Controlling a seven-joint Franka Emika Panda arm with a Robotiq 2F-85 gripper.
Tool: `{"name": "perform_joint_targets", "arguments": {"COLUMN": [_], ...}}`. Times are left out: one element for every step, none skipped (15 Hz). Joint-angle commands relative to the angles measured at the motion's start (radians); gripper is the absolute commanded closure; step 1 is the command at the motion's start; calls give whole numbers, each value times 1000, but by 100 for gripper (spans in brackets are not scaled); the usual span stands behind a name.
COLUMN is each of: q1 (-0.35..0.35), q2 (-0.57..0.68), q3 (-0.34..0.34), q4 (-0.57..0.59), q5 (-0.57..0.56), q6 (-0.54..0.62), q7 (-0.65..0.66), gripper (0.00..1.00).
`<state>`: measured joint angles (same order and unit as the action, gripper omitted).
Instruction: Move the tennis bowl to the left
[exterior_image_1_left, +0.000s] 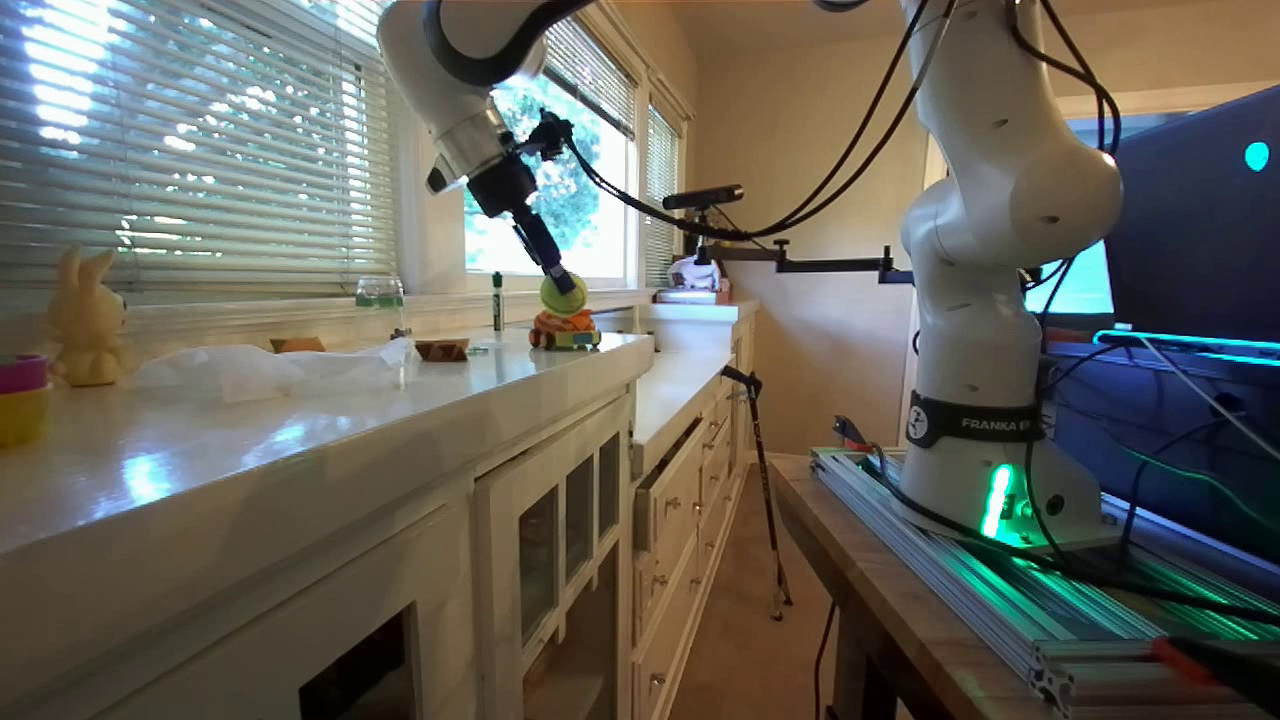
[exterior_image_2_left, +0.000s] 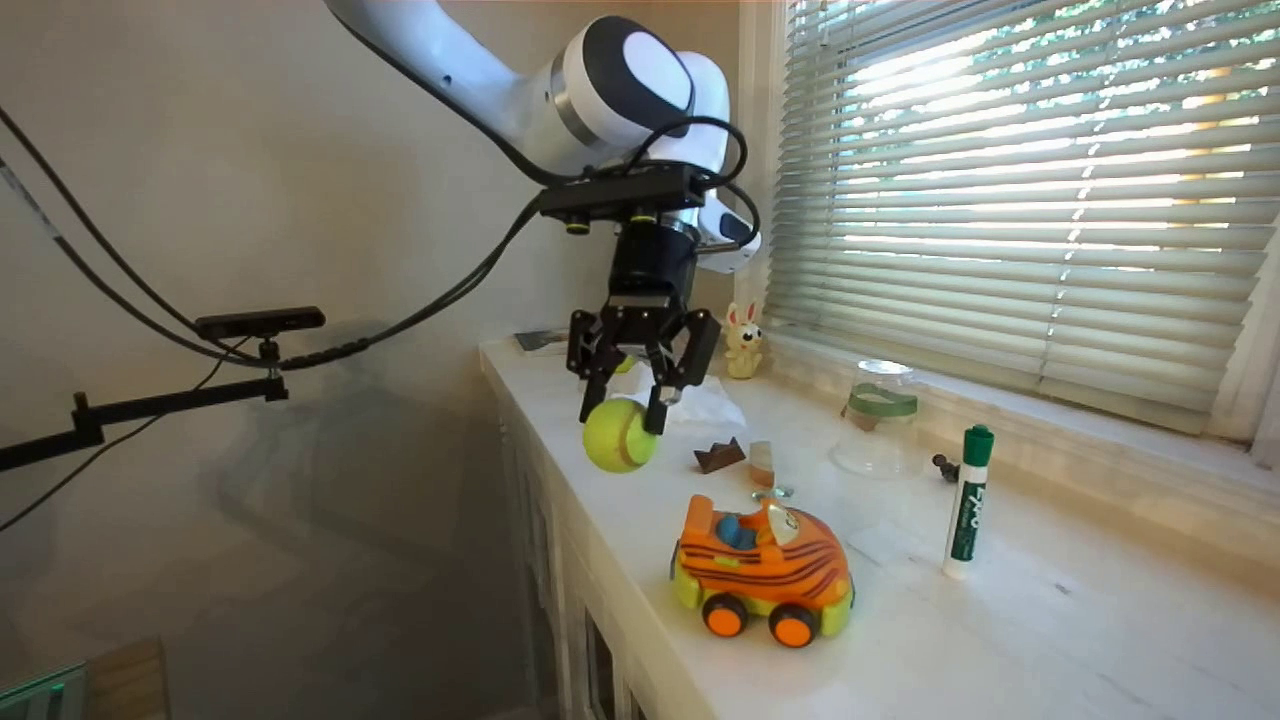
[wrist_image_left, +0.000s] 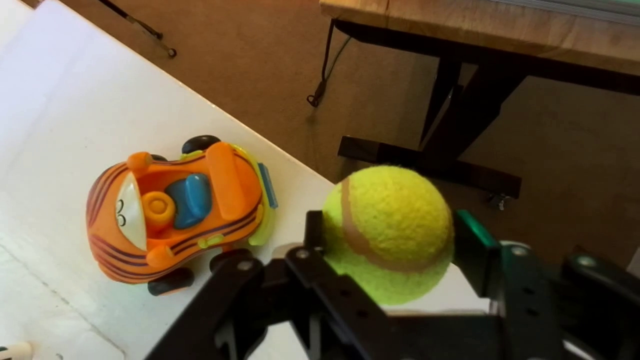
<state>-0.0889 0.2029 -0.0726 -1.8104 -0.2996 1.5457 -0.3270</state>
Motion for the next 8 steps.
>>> {"name": "perform_joint_targets", "arguments": {"q1": [15, 16, 19, 18, 20, 21, 21, 19], "q2": [-12, -16, -22, -28, -27, -31, -34, -34], "q3": [25, 35, 43, 53, 60, 65, 67, 68], "q4": [-12, -11, -12, -10, -5, -4, -4, -3], "q5": [37, 77, 120, 192, 246, 295, 339, 382], "q6": [37, 49, 65, 86, 93, 112, 134, 154], "q7": [56, 61, 81, 95, 107, 121, 135, 146], "gripper": [60, 60, 60, 10, 9, 3, 1, 0]}}
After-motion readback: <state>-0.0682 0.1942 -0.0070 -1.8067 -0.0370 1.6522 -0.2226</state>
